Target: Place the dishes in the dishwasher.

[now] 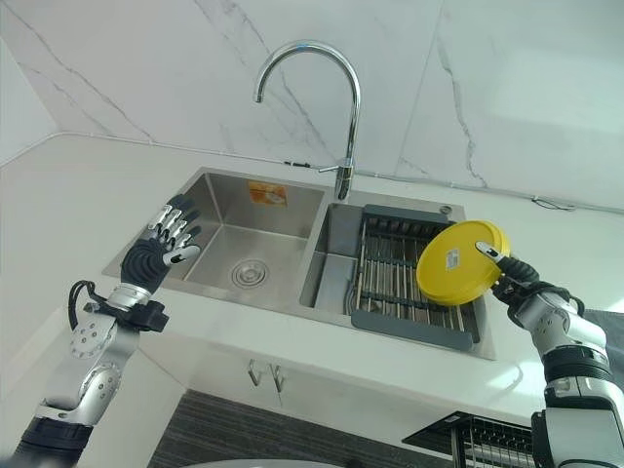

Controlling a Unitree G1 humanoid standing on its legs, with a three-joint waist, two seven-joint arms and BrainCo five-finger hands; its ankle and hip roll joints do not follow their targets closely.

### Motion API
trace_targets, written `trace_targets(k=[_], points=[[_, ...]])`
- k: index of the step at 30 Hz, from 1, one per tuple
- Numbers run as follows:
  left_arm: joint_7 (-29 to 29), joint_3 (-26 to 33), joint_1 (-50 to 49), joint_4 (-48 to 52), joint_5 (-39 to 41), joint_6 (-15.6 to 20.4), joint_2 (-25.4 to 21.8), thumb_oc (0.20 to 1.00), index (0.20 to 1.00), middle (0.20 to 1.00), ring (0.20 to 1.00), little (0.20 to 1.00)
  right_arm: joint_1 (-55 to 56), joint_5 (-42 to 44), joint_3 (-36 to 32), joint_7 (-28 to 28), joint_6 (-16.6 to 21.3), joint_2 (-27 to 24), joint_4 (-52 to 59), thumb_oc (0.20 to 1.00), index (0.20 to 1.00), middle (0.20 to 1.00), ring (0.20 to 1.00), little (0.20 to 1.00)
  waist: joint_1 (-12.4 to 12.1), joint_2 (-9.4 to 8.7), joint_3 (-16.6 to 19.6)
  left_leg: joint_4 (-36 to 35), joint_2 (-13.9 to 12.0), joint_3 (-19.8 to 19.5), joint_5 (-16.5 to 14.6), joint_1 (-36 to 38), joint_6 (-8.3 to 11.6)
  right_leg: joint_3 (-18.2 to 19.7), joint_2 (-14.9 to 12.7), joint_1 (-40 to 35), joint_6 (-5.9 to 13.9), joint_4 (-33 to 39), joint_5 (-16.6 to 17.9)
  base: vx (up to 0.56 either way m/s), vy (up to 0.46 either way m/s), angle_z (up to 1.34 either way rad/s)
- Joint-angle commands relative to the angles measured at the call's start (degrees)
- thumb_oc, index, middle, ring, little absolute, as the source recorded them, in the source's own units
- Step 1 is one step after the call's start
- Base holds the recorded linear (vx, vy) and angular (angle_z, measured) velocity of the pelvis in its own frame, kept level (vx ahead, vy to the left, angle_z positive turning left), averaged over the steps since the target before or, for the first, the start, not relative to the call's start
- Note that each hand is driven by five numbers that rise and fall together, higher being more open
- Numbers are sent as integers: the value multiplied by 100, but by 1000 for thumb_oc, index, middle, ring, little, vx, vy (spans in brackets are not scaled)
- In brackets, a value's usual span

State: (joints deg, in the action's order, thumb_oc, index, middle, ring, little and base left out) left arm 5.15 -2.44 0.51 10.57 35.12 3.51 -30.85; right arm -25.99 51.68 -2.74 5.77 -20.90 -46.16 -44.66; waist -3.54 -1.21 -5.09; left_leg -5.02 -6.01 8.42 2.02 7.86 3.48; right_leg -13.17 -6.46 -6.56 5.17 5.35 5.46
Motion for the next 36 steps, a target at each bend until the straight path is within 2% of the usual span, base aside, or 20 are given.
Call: trace_targets(k=[1,18,19,20,25,30,33,36], points=[[-32,-172,606,60,278,193,-329,1000,1000,1000,1000,1000,-879,-71,259,89,132,-395,-309,1000,1000,1000,1000,1000,-222,-199,61,2,-92,-29,-406,80,126,-261,-148,-356,204,-35,-525,0,0,0],[-10,-230,626,24,312,155,-356,1000,1000,1000,1000,1000,-1148,-330,415,300,88,-462,-703,1000,1000,1000,1000,1000,-296,-193,75,2,-63,-87,-417,96,115,-273,-146,-387,198,-35,-536,2,0,0],[3,-235,617,15,301,163,-346,1000,1000,1000,1000,1000,-1174,-421,456,275,167,-476,-730,536,536,536,536,536,-304,-194,75,2,-65,-84,-414,94,118,-278,-150,-388,204,-35,-534,0,0,0],[-3,-243,612,34,303,144,-349,1000,1000,1000,1000,1000,-1196,-551,501,247,241,-486,-722,200,200,200,200,200,-310,-197,73,2,-63,-85,-414,94,116,-279,-150,-387,204,-35,-533,0,0,0],[24,-288,553,-8,290,210,-327,1000,1000,1000,1000,1000,-1307,-486,643,138,458,-488,-524,200,200,200,200,200,-313,-197,57,2,-61,-102,-410,93,114,-268,-152,-376,203,-35,-518,0,0,0],[27,-326,530,15,336,195,-307,1000,1000,1000,1000,1000,-1366,-33,515,-339,600,-258,-492,200,200,200,200,200,-339,-164,50,2,-65,-106,-418,99,109,-261,-153,-389,202,-35,-529,0,0,0],[30,-350,481,52,312,216,-233,1000,1000,1000,1000,1000,-1323,259,367,-698,866,-22,-240,200,200,200,200,200,-341,-139,44,2,-72,-109,-419,95,106,-247,-156,-381,200,-35,-526,0,0,0],[40,-385,488,15,339,258,-229,1000,1000,1000,1000,1000,-1289,510,286,-798,1088,119,-146,200,200,200,200,200,-336,-129,42,2,-77,-94,-429,110,103,-253,-161,-386,205,-35,-528,0,0,0]])
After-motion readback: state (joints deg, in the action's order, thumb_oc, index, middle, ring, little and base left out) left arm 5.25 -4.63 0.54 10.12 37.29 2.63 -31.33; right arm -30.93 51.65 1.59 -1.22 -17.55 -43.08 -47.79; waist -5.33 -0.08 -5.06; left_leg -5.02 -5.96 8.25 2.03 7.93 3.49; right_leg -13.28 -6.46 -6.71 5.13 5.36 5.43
